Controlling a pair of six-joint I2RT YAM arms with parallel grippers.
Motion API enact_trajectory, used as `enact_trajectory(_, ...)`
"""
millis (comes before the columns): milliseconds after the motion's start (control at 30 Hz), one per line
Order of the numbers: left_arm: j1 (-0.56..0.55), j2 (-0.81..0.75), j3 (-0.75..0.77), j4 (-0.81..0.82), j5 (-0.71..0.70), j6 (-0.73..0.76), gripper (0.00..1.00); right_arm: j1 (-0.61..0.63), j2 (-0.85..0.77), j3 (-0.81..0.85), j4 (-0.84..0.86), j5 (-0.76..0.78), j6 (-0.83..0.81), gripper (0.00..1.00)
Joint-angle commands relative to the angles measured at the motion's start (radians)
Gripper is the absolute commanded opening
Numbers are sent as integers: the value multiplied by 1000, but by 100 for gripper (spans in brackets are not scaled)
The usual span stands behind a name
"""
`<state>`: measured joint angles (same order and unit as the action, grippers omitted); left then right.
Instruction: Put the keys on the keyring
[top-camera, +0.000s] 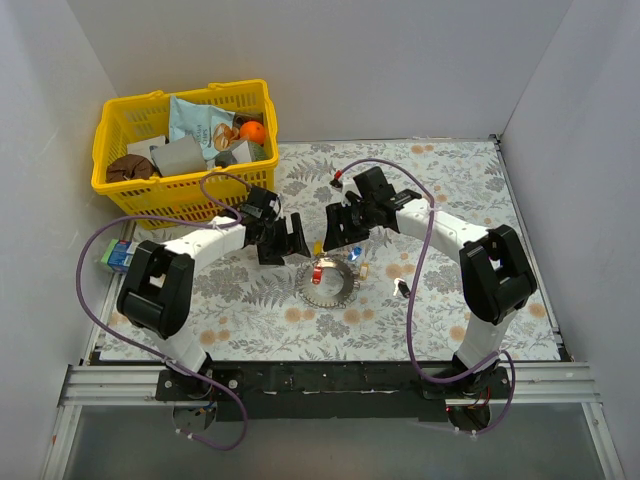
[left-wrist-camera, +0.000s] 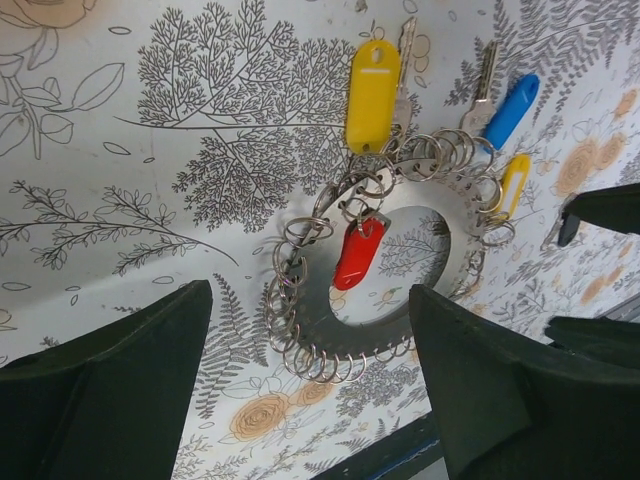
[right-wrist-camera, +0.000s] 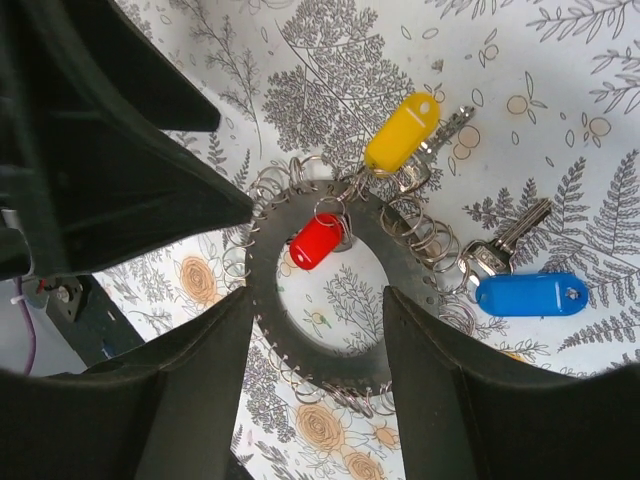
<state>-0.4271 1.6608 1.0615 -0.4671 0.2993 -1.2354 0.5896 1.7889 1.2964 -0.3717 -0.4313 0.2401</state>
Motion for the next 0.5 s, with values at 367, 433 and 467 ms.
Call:
enact_trajectory(367,-12,-1,26,-10,-35,-1,78,27,24,66,-21,-30,-33,62)
enact_trajectory(433,-9,-10,14,-10,-38,-6,78,33,39,87,-32,-30,-36,62)
enact_trajectory(467,-6,-25,8,-11,-42,-9,78,41,46,98,-36,-29,-41,62)
